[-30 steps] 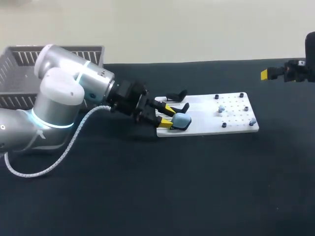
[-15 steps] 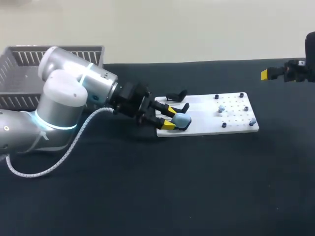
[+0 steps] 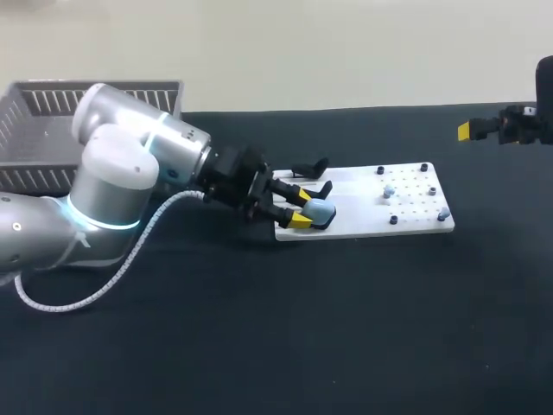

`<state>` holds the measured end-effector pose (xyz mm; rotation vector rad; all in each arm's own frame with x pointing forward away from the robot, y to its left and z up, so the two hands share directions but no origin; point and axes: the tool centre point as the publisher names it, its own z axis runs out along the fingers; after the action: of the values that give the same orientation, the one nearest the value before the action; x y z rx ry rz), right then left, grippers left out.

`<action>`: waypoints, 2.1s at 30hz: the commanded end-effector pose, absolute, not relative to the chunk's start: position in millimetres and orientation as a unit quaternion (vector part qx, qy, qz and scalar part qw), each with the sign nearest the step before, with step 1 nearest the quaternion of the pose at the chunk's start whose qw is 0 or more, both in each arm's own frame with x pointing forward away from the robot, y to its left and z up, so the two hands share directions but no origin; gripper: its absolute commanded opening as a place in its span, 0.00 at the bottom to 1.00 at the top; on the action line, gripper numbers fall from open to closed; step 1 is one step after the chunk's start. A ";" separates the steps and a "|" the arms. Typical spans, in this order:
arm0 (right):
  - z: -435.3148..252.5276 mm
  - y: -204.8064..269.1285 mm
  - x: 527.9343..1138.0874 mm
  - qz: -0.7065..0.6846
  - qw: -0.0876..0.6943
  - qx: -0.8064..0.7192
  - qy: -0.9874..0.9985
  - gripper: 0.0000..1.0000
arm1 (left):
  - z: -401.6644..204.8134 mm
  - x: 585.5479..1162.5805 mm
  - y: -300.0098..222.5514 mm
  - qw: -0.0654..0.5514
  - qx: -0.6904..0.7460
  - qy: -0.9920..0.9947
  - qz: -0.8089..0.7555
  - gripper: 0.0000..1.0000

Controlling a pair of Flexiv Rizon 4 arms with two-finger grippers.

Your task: Pick up each earbud case from the left stands, insert the matching earbuds, close the lid, and place the case in the box.

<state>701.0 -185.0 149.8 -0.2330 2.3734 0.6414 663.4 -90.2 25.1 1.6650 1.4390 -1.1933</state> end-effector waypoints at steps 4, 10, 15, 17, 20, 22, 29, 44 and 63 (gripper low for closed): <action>149.7 -185.6 700.8 0.246 0.330 -0.090 0.907 1.00 | 23.0 665.9 -93.7 0.313 0.632 0.545 -0.452 0.50; 149.7 -185.6 700.8 0.246 0.330 -0.090 0.907 1.00 | 21.7 667.6 -95.8 0.311 0.633 0.545 -0.454 0.49; 149.7 -185.6 700.8 0.246 0.330 -0.090 0.907 1.00 | 21.4 667.4 -97.9 0.310 0.634 0.544 -0.454 0.41; 149.7 -185.6 700.8 0.246 0.330 -0.090 0.907 1.00 | 21.2 667.3 -98.3 0.310 0.635 0.543 -0.454 0.28; 149.7 -185.6 700.8 0.246 0.330 -0.090 0.907 1.00 | 20.9 667.1 -98.6 0.311 0.635 0.544 -0.453 0.24; 149.7 -185.6 700.8 0.246 0.330 -0.090 0.907 1.00 | 20.8 666.7 -98.1 0.312 0.635 0.544 -0.452 0.17; 149.7 -185.6 700.8 0.246 0.330 -0.090 0.907 1.00 | 38.4 656.0 -93.3 0.331 0.643 0.530 -0.442 0.00; 149.7 -185.6 700.8 0.246 0.330 -0.090 0.907 1.00 | 127.7 632.8 -64.4 0.452 0.586 0.478 -0.473 0.00; 149.7 -185.6 700.8 0.246 0.330 -0.090 0.907 1.00 | 144.3 635.3 -73.5 0.433 0.570 0.472 -0.514 0.00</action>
<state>701.0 -185.0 149.8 -0.2330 2.3734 0.6414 629.8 -71.5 140.8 1.3925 1.1811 -1.2716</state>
